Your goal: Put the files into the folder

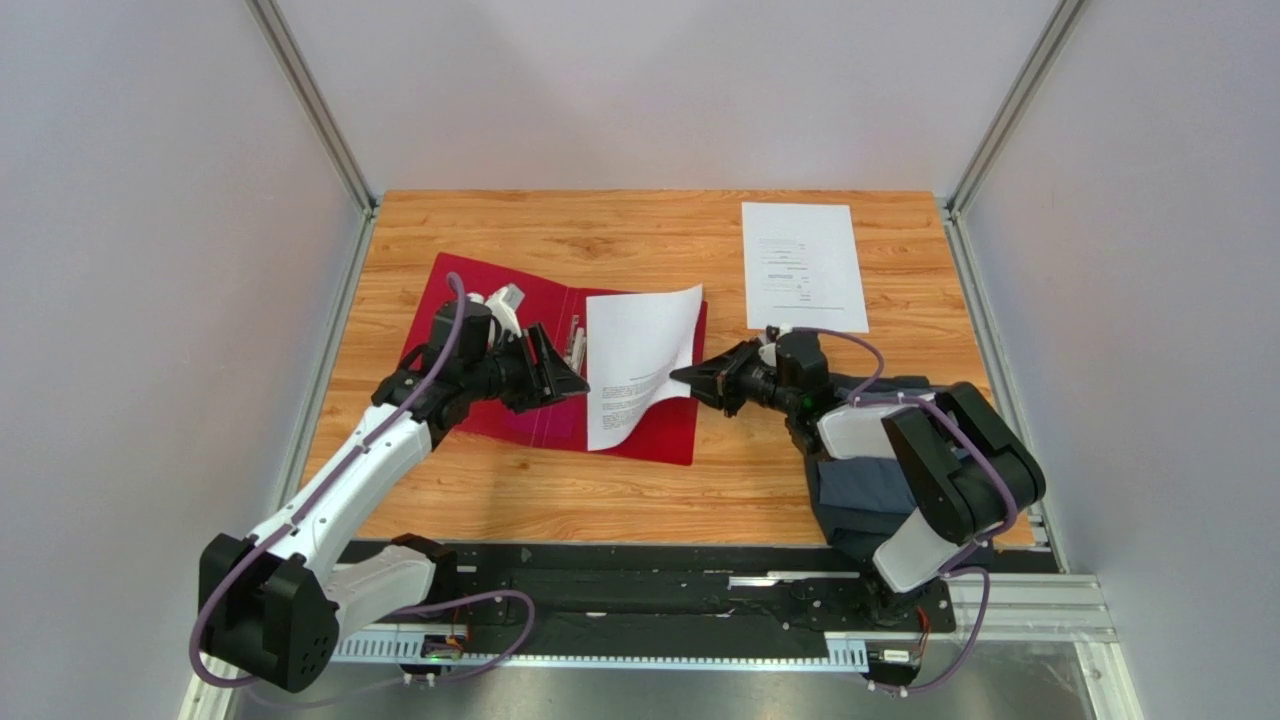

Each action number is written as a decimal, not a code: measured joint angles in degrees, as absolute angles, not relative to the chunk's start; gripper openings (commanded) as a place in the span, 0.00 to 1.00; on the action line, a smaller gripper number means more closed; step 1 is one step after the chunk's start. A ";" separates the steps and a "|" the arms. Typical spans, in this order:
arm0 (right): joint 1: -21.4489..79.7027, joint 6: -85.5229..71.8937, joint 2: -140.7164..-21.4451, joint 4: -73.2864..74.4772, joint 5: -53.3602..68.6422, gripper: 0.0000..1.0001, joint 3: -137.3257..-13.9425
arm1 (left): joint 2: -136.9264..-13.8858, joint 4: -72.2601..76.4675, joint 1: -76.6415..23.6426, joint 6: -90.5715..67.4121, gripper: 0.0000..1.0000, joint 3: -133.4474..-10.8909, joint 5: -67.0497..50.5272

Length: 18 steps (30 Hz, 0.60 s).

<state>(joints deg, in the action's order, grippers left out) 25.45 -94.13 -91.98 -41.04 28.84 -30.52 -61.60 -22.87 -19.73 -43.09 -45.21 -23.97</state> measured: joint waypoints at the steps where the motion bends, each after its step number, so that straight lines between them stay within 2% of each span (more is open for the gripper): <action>1: 25.45 -91.88 -92.66 -39.99 29.89 0.23 -30.52 | -61.63 -22.87 -19.73 -43.11 0.57 -45.08 -23.99; 2: 25.45 -88.55 -93.51 -37.93 31.20 0.36 -30.79 | -61.73 -22.85 -19.73 -43.11 0.58 -45.04 -24.10; 8: 25.50 -67.11 -95.48 -19.25 34.02 0.54 -36.73 | -62.61 -22.76 -19.73 -43.11 0.58 -45.04 -24.51; 11: 25.50 -56.93 -95.48 -11.68 33.69 0.58 -40.64 | -62.87 -22.70 -19.73 -43.11 0.58 -45.04 -24.56; 13: 25.50 -51.79 -95.50 -8.78 33.80 0.57 -42.35 | -63.20 -22.48 -19.73 -43.11 0.57 -45.04 -24.58; 15: 25.50 -48.36 -96.25 -7.31 34.81 0.52 -43.70 | -63.64 -22.24 -19.73 -43.11 0.57 -45.04 -24.62; 18: 25.50 -46.85 -99.04 -8.51 36.40 0.34 -44.64 | -64.31 -21.93 -19.73 -43.11 0.57 -45.04 -24.95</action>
